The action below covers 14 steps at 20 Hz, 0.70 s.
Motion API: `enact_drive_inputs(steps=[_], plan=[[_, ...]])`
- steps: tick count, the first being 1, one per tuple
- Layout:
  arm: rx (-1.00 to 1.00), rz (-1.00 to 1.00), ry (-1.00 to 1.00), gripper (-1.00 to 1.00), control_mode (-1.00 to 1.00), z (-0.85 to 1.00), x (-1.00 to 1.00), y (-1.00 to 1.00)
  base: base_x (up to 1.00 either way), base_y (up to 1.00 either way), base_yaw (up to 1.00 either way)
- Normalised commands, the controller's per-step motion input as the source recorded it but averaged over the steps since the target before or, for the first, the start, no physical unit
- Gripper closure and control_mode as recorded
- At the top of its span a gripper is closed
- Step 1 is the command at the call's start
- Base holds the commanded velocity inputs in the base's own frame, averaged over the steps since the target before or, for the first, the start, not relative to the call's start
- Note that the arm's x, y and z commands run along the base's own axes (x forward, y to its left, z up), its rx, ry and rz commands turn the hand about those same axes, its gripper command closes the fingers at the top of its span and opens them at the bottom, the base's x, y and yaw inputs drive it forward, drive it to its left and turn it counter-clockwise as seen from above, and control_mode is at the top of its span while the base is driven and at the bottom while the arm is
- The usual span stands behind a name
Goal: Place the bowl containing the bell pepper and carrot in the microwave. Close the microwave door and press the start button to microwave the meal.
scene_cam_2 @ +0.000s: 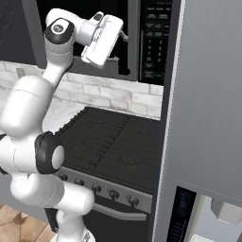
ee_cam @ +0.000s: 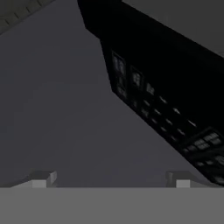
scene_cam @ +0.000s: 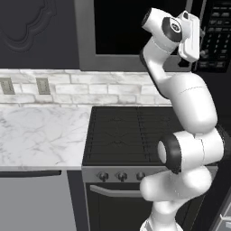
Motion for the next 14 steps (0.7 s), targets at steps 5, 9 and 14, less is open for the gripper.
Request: enact_drive_inputs(steps=[5,9,14], plan=[[0.16,0.16,0.02,-1.00,-1.00,0.10,0.97,-0.69,0.00,0.00,0.00],[0.13,0.21,-0.06,-1.00,-1.00,0.00,0.36,-0.67,0.00,0.00,0.00],[0.12,0.28,-0.41,-1.00,-1.00,-0.08,-0.84,-0.92,0.00,0.00,0.00]])
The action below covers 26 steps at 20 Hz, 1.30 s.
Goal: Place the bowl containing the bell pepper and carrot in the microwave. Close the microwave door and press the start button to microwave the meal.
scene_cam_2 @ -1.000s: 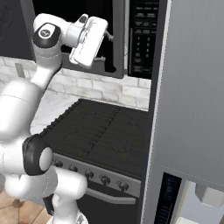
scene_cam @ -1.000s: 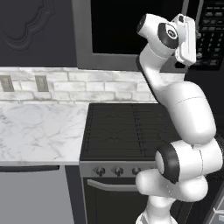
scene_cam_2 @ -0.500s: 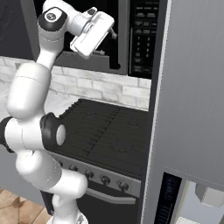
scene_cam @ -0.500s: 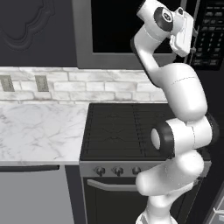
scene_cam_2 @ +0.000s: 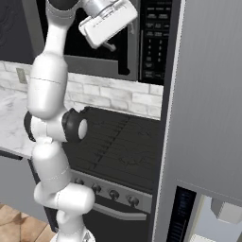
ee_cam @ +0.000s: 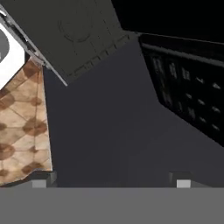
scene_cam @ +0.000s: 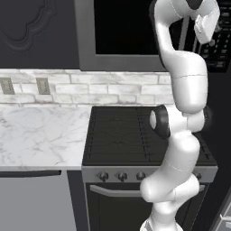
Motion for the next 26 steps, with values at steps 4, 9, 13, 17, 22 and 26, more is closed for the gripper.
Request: enact_drive_inputs(steps=[4,9,13,17,22,26], plan=[[0.14,0.30,-0.62,-1.00,-1.00,-0.87,-1.00,-1.00,0.00,0.00,0.00],[0.08,0.35,-0.49,-1.00,-1.00,-1.00,-0.95,-0.99,0.00,0.00,0.00],[0.00,0.33,-0.27,-1.00,-1.00,-1.00,-0.38,-0.52,0.00,0.00,0.00],[0.00,0.28,-0.34,-1.00,-1.00,-1.00,0.00,0.07,0.00,0.00,0.00],[-0.07,0.09,-0.33,-1.00,-1.00,-1.00,0.12,0.83,0.00,0.00,0.00],[-0.14,0.00,-0.27,-1.00,-1.00,-1.00,0.01,1.00,0.00,0.00,0.00]])
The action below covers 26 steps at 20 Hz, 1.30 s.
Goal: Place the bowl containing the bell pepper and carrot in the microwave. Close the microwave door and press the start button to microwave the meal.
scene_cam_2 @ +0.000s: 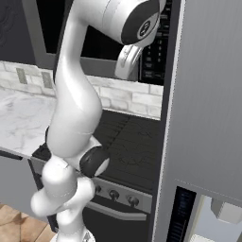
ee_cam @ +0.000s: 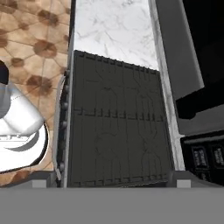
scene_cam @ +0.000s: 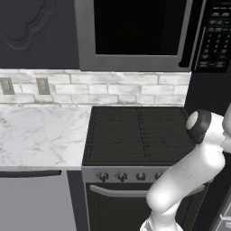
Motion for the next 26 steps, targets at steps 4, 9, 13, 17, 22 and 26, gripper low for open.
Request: enact_drive_inputs(steps=[4,9,13,17,22,26], plan=[[-0.16,0.00,-0.24,-1.00,-1.00,-1.00,-0.04,0.99,0.00,0.00,0.00],[-0.17,0.00,-0.29,-1.00,-1.00,-1.00,-0.70,0.93,0.00,0.00,0.00],[-0.21,0.00,-0.42,-1.00,-1.00,-1.00,-1.00,0.83,0.00,0.00,0.00],[-0.21,0.00,-0.67,-1.00,-1.00,-1.00,-1.00,0.51,0.00,0.00,0.00],[-0.18,0.00,-0.85,-1.00,-1.00,-1.00,-1.00,0.44,0.00,0.00,0.00],[-0.12,0.00,-0.92,-1.00,-1.00,-0.98,-1.00,0.55,0.00,0.00,0.00]])
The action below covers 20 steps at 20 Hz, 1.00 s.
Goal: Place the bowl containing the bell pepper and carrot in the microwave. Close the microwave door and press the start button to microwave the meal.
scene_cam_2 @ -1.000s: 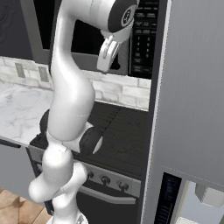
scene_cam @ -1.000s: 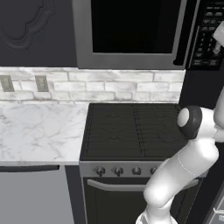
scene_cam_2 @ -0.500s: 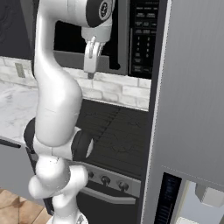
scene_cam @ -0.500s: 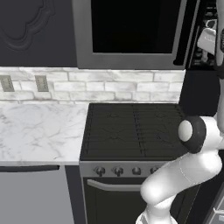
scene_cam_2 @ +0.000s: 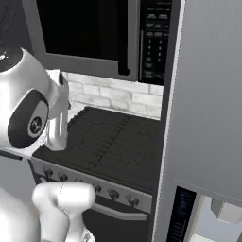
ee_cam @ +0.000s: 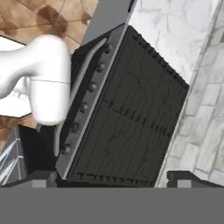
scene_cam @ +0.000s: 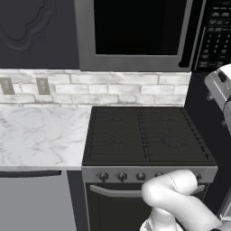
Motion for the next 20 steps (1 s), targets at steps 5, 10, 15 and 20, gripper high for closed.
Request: enact_drive_inputs(steps=[5,10,15,20], plan=[[0.02,-0.02,-0.99,-1.00,-1.00,-0.37,-0.73,0.24,0.00,0.00,0.00],[0.14,-0.02,-0.63,-1.00,-1.00,0.44,-0.49,-0.09,0.00,0.00,0.00],[0.16,0.00,-0.25,-1.00,-1.00,0.86,-0.19,-0.48,0.00,0.00,0.00],[0.08,0.00,-0.01,-1.00,-1.00,0.64,0.35,-0.24,0.00,0.00,0.00]])
